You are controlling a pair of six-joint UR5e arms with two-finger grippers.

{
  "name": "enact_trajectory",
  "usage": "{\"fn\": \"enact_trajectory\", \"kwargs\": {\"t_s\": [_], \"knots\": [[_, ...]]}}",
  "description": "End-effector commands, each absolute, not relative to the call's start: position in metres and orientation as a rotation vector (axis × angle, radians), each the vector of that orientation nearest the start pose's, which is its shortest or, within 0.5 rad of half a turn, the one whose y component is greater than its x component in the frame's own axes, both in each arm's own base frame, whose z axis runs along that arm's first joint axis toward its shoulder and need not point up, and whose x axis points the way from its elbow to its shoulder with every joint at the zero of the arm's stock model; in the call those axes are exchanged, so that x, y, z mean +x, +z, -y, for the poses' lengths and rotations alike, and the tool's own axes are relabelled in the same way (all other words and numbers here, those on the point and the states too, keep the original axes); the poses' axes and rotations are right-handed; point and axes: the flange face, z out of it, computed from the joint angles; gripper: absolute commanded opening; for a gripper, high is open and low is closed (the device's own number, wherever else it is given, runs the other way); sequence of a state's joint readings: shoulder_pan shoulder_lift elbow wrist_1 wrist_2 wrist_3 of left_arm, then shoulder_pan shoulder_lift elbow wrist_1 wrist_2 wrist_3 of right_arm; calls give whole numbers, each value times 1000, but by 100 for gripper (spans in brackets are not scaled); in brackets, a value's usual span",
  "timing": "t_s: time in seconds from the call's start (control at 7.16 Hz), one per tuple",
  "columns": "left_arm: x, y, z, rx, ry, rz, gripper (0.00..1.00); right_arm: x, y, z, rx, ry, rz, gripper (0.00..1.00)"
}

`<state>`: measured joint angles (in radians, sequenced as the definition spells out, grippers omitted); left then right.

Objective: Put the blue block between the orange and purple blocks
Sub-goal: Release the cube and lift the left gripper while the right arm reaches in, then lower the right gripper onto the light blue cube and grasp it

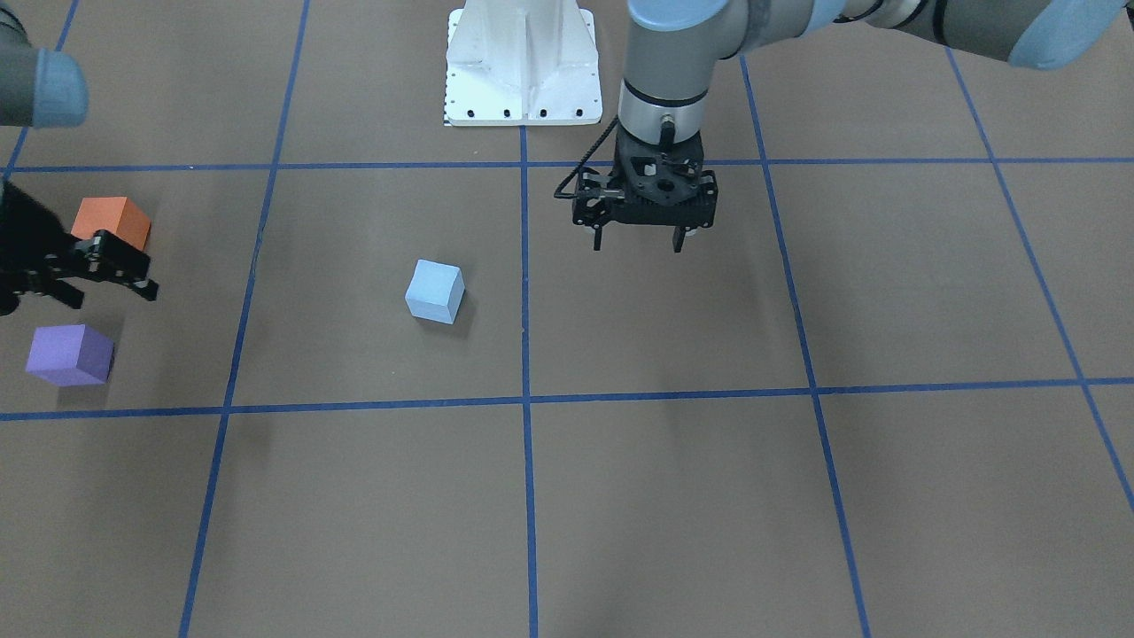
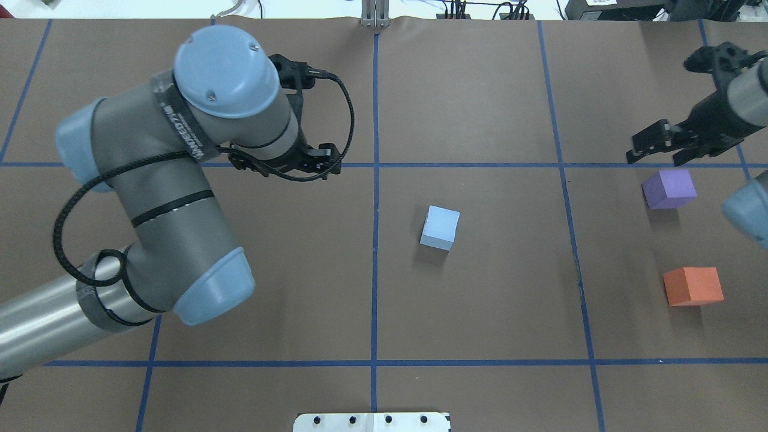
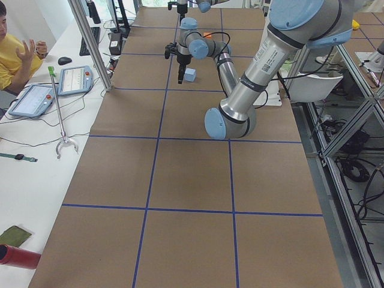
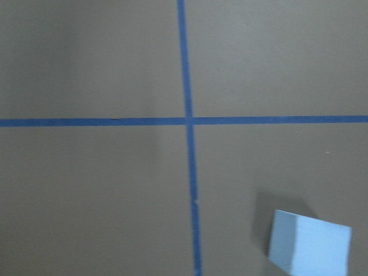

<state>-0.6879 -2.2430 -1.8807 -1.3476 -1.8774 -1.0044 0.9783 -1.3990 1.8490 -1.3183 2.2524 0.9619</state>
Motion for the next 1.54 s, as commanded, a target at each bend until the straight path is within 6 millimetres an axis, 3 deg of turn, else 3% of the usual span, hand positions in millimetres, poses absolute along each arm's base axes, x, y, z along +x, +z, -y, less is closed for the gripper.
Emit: {"fn": "enact_trajectory", "kwargs": {"t_s": [0.0, 0.14, 0.28, 0.42, 0.56, 1.4], "knots": [[372, 206, 483, 216, 18, -745, 100, -396, 318, 440, -12, 332, 988, 100], [371, 207, 484, 217, 15, -744, 100, -452, 295, 410, -8, 364, 992, 100], [371, 208, 484, 216, 12, -742, 100, -484, 293, 395, 3, 384, 977, 100], [371, 209, 484, 215, 14, -742, 100, -499, 292, 397, 2, 384, 974, 100], [371, 208, 484, 214, 14, -743, 100, -510, 301, 403, -10, 399, 950, 100], [377, 212, 483, 205, 15, -737, 100, -506, 288, 414, -23, 490, 996, 100]]}}
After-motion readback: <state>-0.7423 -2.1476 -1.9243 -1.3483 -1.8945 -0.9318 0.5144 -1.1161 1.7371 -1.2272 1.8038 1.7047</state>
